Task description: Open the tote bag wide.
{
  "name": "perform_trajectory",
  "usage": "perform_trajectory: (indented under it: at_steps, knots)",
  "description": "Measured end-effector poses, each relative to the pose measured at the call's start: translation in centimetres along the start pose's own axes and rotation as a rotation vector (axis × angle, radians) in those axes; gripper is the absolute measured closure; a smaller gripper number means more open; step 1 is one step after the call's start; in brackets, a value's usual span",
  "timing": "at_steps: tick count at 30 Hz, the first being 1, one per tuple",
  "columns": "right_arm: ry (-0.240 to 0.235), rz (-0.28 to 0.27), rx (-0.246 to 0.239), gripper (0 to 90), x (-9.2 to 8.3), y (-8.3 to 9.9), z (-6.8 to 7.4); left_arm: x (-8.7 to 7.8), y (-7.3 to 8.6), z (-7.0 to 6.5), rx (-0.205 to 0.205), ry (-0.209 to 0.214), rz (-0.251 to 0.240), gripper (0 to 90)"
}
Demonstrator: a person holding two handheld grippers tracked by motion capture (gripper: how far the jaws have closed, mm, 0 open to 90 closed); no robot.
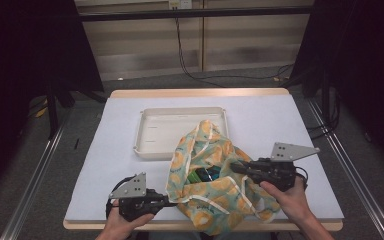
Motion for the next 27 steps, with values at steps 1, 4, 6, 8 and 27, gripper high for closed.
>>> perform_trajectory:
  at_steps: [1, 4, 6, 8, 27]
  knots:
    - [0.012, -0.009, 0.002, 88.5, -0.5, -0.1, -0.2, -0.2, 0.1, 0.1, -0.004, -0.001, 0.002, 90.0]
    - [0.06, -0.028, 0.004, 89.5, -2.0, 0.0, -1.1, -0.4, 0.8, 0.3, -0.02, -0.014, 0.028, 90.0]
    - [0.086, -0.043, 0.016, 89.9, -3.1, 0.2, -1.9, -0.6, 1.4, 0.6, -0.033, -0.027, 0.042, 90.0]
    - [0.112, -0.056, 0.033, 90.0, -4.1, 0.4, -2.9, -0.8, 1.8, 1.0, -0.042, -0.039, 0.062, 90.0]
    - [0.142, -0.052, 0.041, 51.9, -5.7, 0.5, -3.9, -2.7, -0.6, 0.9, -0.07, -0.078, -0.05, 60.9]
Point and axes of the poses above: each handheld gripper's, and its own axes: x roughly forward along the jaws, y roughly out of its underside, z roughly to its left, the point moved 8 cm from there along x, roughly forward along the jaws, and after that the axes turned 7 degrees about x, right-handed, at the moved point
